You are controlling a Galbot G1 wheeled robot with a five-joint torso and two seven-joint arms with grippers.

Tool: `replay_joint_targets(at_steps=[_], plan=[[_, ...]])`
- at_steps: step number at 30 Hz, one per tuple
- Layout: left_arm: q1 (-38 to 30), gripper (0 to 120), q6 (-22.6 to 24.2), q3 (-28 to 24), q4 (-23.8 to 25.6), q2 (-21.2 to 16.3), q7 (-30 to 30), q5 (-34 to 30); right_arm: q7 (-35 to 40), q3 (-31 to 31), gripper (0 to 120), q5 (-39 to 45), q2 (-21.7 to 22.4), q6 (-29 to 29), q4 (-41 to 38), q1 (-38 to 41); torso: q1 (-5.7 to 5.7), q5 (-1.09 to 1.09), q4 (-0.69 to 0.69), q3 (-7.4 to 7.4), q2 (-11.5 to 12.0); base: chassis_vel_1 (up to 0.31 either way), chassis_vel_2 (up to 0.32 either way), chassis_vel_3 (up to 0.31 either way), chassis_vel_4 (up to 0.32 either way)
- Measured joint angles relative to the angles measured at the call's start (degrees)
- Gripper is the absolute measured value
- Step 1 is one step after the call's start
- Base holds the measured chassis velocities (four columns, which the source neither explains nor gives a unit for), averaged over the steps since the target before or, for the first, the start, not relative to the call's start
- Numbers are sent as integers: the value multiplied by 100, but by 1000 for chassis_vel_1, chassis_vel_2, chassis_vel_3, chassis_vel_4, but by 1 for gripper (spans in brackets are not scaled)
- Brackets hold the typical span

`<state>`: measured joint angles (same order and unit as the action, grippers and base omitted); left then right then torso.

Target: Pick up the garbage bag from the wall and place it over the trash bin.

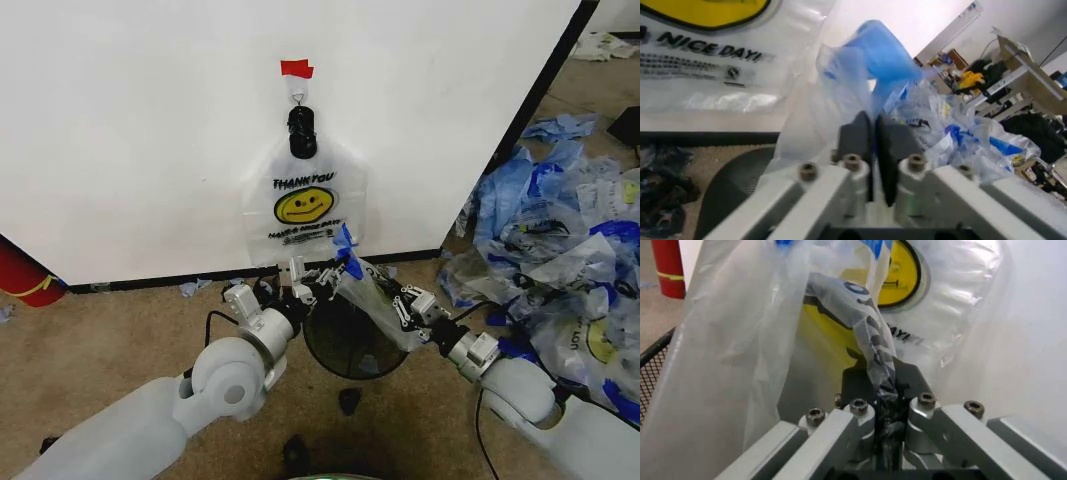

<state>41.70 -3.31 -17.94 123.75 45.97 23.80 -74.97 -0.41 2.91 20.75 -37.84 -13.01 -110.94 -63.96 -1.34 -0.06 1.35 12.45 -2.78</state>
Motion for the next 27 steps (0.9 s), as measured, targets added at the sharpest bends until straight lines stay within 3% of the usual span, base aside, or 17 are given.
replay_joint_targets(at_steps=[4, 15, 27], plan=[[47, 0, 3, 46, 20, -25, 4, 19, 41, 5, 0, 61, -29, 0, 1, -15, 0, 0, 0, 0, 0, 0, 0, 0, 0], [417, 0, 22, 380, 127, -135, 19, 154, 360, 214, 0, 1352, -157, 96, -120, -195, 0, 0, 0, 0, 0, 0, 0, 0, 0], [447, 0, 22, 464, 86, -173, 43, 196, -37, 745, 0, 1823, -10, -131, -200, -631, 0, 0, 0, 0, 0, 0, 0, 0, 0]])
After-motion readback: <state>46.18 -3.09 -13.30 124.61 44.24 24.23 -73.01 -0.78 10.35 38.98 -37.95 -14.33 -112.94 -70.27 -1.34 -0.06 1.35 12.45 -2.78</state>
